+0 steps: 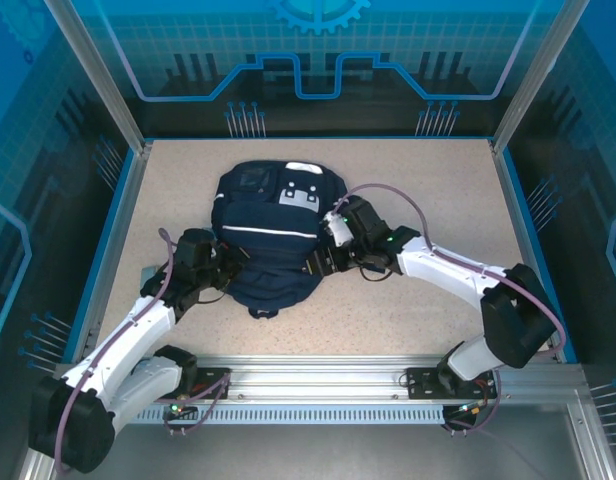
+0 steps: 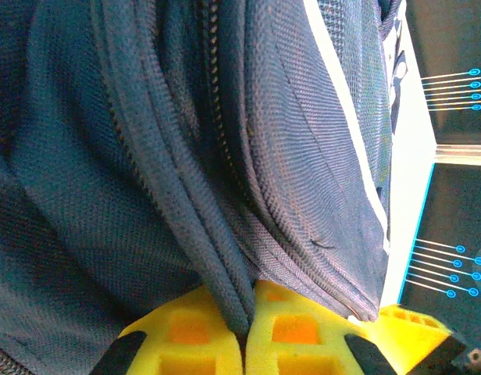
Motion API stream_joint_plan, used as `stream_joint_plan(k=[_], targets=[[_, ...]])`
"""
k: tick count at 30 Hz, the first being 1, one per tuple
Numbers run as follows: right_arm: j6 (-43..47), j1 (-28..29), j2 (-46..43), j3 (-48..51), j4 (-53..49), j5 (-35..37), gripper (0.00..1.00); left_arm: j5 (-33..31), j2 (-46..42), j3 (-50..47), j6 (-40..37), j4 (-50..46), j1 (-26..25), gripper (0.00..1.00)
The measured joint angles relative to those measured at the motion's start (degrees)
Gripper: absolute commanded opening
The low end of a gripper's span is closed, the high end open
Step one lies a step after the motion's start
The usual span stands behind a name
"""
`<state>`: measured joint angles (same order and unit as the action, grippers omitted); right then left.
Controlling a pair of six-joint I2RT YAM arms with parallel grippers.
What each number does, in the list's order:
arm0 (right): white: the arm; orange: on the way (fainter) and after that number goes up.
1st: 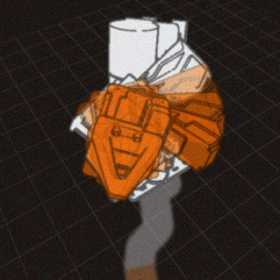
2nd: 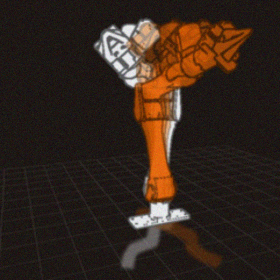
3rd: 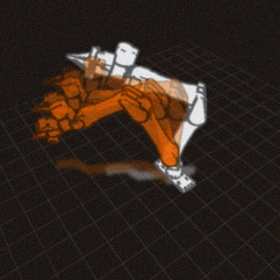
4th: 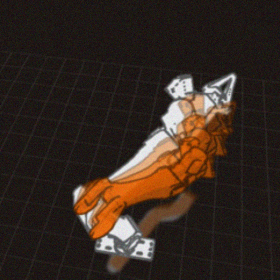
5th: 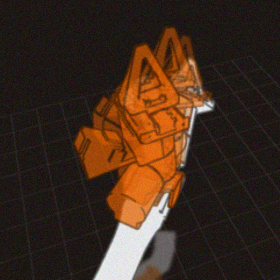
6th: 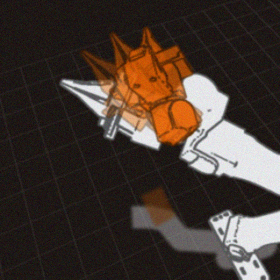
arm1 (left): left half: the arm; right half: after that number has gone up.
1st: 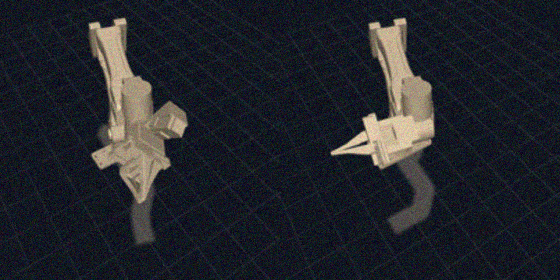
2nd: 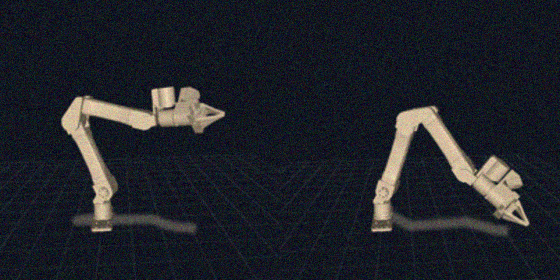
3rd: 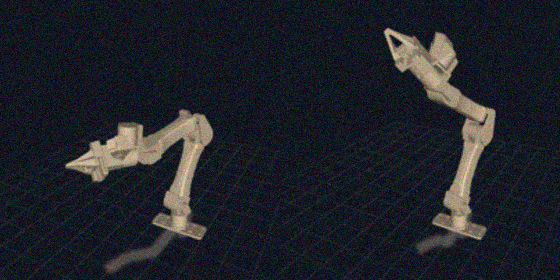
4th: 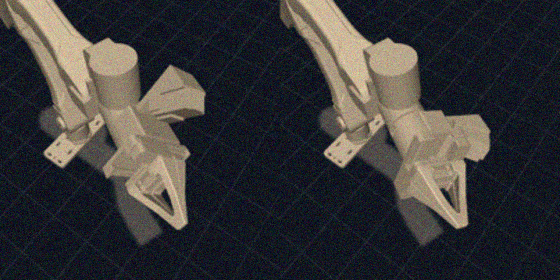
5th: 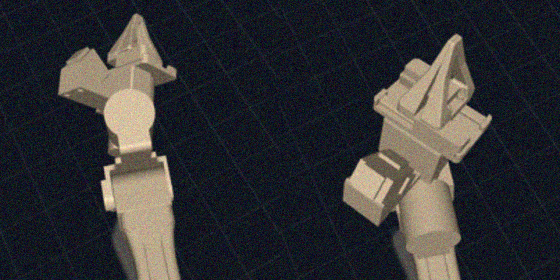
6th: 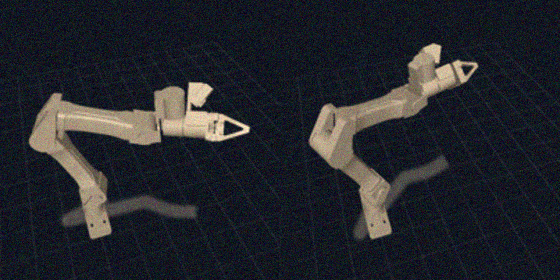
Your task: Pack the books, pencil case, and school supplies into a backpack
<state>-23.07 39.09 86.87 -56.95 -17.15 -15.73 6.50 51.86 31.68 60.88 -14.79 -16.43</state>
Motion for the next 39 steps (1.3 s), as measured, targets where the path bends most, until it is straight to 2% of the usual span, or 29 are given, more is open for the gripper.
stream_joint_plan(k=[8,11,18,21,30,35,39], targets=[[-3.9,3.2,3.4,0.0,2.2,-2.3,0.47,0.0,0.2,0.0,0.0,0.0,0.0,0.00],[-4.4,3.3,3.4,0.1,2.7,-2.4,0.38,0.0,0.2,0.0,0.0,0.0,0.0,0.00],[-5.0,3.3,3.3,0.7,3.0,-0.8,0.08,0.0,0.3,0.0,0.0,0.0,0.0,0.00],[-4.2,3.3,3.0,0.7,2.4,1.3,0.01,0.0,0.3,0.0,-0.2,-0.1,0.0,0.00],[4.0,2.9,0.2,0.6,-1.9,18.5,0.00,-2.0,-1.9,1.4,-3.2,-4.6,0.0,0.00],[7.9,0.5,0.6,-1.6,-1.9,21.0,0.00,-2.0,-3.7,1.3,-4.4,-6.9,-0.1,0.00],[9.3,-2.1,4.3,-5.2,-1.7,21.0,0.00,-1.9,-4.9,1.3,-6.0,-9.0,-0.1,0.00]])
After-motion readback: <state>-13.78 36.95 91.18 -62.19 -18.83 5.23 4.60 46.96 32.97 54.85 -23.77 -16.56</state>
